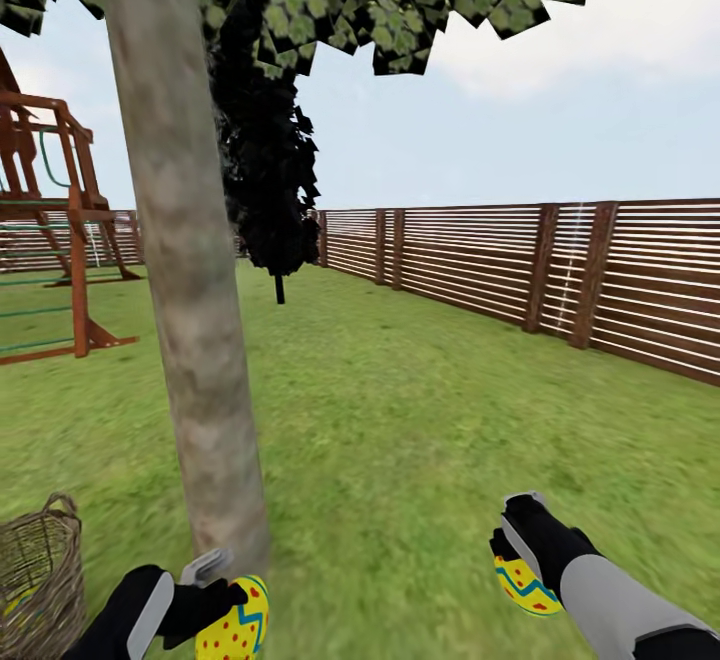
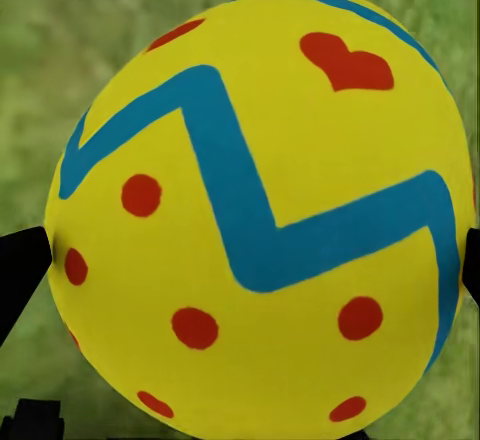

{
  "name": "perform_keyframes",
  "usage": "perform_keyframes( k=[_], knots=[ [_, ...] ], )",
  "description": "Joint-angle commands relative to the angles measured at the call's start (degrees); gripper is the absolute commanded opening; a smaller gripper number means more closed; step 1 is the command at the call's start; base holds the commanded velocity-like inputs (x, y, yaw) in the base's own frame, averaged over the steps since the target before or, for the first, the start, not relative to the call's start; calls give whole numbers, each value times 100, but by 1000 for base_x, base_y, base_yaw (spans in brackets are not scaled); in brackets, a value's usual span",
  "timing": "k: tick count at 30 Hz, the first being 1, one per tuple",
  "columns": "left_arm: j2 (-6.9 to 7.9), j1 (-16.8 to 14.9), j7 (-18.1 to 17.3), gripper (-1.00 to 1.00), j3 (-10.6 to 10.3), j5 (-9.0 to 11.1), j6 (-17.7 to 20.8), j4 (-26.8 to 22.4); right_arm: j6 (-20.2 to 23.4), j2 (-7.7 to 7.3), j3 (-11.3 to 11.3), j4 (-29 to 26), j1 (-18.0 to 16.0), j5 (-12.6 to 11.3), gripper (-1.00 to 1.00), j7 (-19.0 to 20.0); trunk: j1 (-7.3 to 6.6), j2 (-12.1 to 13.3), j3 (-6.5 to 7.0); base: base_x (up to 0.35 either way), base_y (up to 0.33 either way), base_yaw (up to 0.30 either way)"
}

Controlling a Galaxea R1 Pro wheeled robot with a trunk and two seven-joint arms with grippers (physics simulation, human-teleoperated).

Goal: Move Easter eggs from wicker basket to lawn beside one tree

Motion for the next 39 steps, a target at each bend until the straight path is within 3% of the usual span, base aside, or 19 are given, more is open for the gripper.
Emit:
perform_keyframes(
  k=[1, 15, 39],
  knots=[
    [-11, -5, -42, -100, 20, -40, 9, -4, 30, -5, 37, -13, 0, -46, -100, -32, 2, -3, -7, 243, -248, 262],
    [-24, -5, -39, -100, 3, -46, -7, -1, 36, 83, 37, 5, 0, -42, -100, -32, 2, -3, -7, 63, -78, 262],
    [-15, -5, -36, -100, 15, -32, -5, 5, 39, 57, 30, 4, 0, -42, -100, -32, 2, -3, -7, 97, -324, 262]
  ],
)
